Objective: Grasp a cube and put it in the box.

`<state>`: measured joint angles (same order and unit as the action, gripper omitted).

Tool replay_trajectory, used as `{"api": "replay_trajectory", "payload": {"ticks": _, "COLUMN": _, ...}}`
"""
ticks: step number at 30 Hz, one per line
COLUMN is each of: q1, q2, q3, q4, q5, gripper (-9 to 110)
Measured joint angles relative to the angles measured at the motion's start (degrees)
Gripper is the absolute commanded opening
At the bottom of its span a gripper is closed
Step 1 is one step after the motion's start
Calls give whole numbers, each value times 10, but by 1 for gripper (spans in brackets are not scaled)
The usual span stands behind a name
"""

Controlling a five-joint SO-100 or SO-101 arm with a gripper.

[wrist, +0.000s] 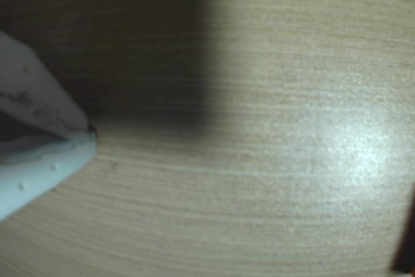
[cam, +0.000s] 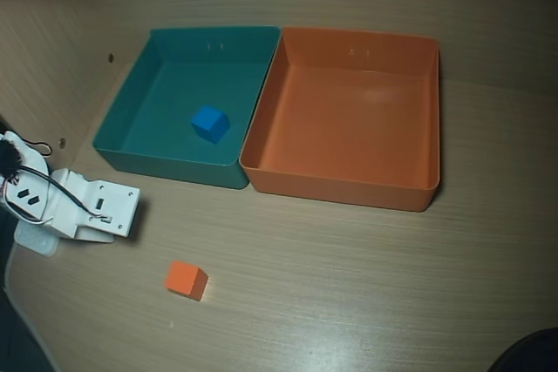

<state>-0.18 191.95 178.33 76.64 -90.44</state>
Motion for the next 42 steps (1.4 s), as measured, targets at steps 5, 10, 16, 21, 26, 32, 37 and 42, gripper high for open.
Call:
{"api": "replay_trajectory", "payload": {"ticks": 5, "q1": 0, "q2": 0, "q3": 0, "q4": 0, "q5": 0, "gripper": -5}}
{"api": "replay_trajectory", "payload": {"ticks": 10, "q1": 0, "q2": 0, "q3": 0, "q4": 0, "q5": 0, "gripper": -5}}
{"api": "replay_trajectory", "payload": {"ticks": 16, "q1": 6, "q2": 0, "q3": -20, "q4": 3, "q5": 0, "gripper": -5}}
{"api": "replay_trajectory", "payload": {"ticks": 21, "q1": 8, "q2": -62, "q3": -84, "q4": 15, "q5": 0, "gripper": -5}}
{"api": "replay_trajectory", "payload": {"ticks": 26, "q1": 8, "q2": -191, "q3": -184, "q4": 9, "q5": 0, "gripper": -5}}
{"api": "replay_trajectory", "payload": {"ticks": 32, "q1": 8, "q2": -367, "q3": -337, "q4": 9, "q5": 0, "gripper": -5}}
{"api": "replay_trajectory", "payload": {"ticks": 37, "q1": 8, "q2": -505, "q3": -476, "q4": 9, "q5": -2, "gripper": -5}}
{"api": "replay_trajectory", "payload": {"ticks": 42, "q1": 8, "q2": -634, "q3": -606, "q4": 9, "q5": -2, "gripper": -5}}
